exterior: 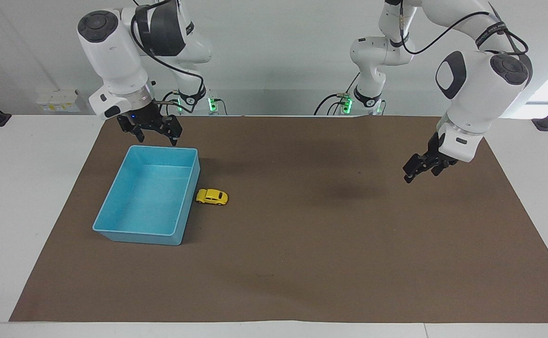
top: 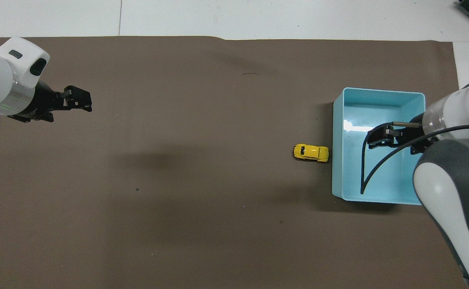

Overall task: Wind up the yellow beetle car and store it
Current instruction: 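Retract the left gripper while the right gripper reaches toward the car, then grasp the yellow car beside the blue box with the right gripper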

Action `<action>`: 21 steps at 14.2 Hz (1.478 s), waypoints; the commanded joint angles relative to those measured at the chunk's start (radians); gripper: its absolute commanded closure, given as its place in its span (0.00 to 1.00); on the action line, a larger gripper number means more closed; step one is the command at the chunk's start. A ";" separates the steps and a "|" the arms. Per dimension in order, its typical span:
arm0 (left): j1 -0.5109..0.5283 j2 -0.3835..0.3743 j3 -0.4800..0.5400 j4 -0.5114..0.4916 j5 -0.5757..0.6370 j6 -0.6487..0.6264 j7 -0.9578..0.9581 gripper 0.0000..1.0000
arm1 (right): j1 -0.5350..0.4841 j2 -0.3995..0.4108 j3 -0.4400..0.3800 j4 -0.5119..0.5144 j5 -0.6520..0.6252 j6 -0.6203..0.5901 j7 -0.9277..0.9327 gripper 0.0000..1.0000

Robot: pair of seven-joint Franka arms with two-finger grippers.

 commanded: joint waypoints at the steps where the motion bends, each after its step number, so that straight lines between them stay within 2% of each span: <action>1: 0.025 -0.045 -0.011 -0.021 0.041 -0.048 0.131 0.00 | 0.018 -0.005 0.004 -0.089 0.024 0.086 0.086 0.00; 5: 0.036 -0.084 -0.011 0.004 0.061 -0.091 0.184 0.00 | 0.064 0.011 0.004 -0.175 0.024 0.172 0.216 0.00; 10: 0.036 -0.114 -0.008 0.096 0.063 -0.215 0.187 0.00 | 0.127 0.041 0.004 -0.226 0.024 0.269 0.466 0.00; 13: 0.033 -0.133 -0.013 0.110 0.064 -0.238 0.188 0.00 | 0.170 0.073 0.004 -0.226 0.024 0.290 0.708 0.00; 17: 0.031 -0.157 -0.022 0.125 0.058 -0.277 0.229 0.00 | 0.207 0.121 0.004 -0.224 0.024 0.386 1.032 0.00; 21: 0.037 -0.193 -0.010 0.091 0.051 -0.280 0.251 0.00 | 0.216 0.169 0.004 -0.223 0.024 0.462 1.287 0.00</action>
